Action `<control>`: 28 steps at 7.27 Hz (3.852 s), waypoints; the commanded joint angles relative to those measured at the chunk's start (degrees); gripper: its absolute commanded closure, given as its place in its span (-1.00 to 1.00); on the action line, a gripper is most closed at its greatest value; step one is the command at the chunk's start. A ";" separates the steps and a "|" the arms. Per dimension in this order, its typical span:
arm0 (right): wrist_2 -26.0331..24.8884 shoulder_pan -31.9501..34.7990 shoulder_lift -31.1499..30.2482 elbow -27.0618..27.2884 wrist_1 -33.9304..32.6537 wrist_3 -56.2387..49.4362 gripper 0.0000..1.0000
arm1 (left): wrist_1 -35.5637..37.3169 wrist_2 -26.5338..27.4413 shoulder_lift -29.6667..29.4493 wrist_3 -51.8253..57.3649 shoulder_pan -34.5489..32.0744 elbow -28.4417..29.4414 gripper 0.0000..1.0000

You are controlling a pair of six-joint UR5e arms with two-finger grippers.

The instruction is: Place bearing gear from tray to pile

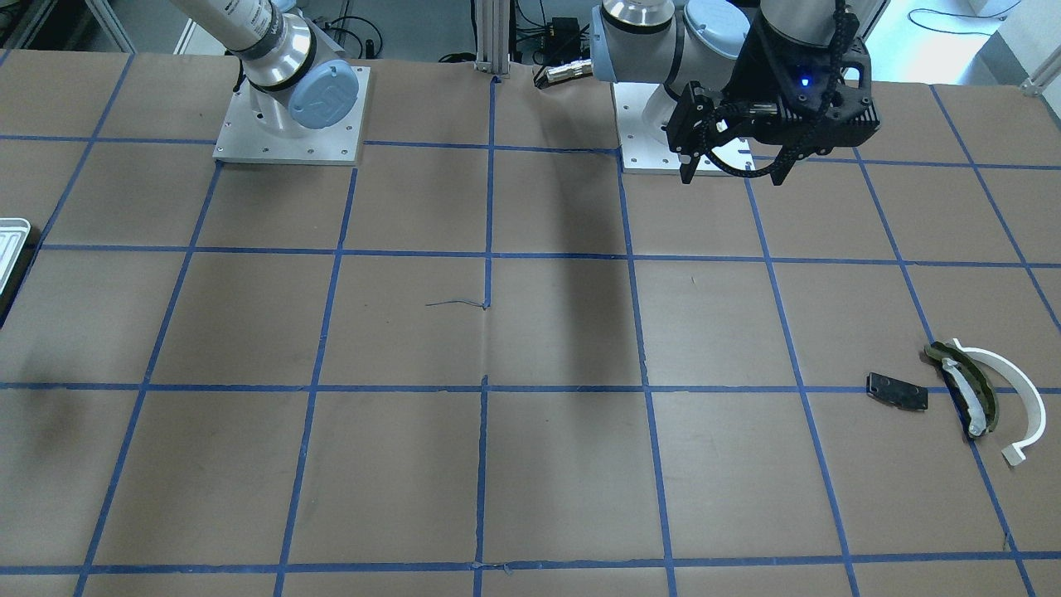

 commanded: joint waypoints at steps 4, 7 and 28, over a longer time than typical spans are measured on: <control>2.69 -4.39 3.30 11.94 -16.07 -2.11 -0.94 | 0.00 0.00 0.00 0.00 0.00 -0.05 -1.00; 2.44 -4.65 4.18 12.39 -16.37 -5.00 -0.67 | 0.00 0.00 0.00 0.00 0.00 0.03 -1.00; 2.00 35.43 -16.38 11.60 4.10 54.81 0.57 | 0.09 -0.08 -0.26 0.00 0.18 0.39 -1.00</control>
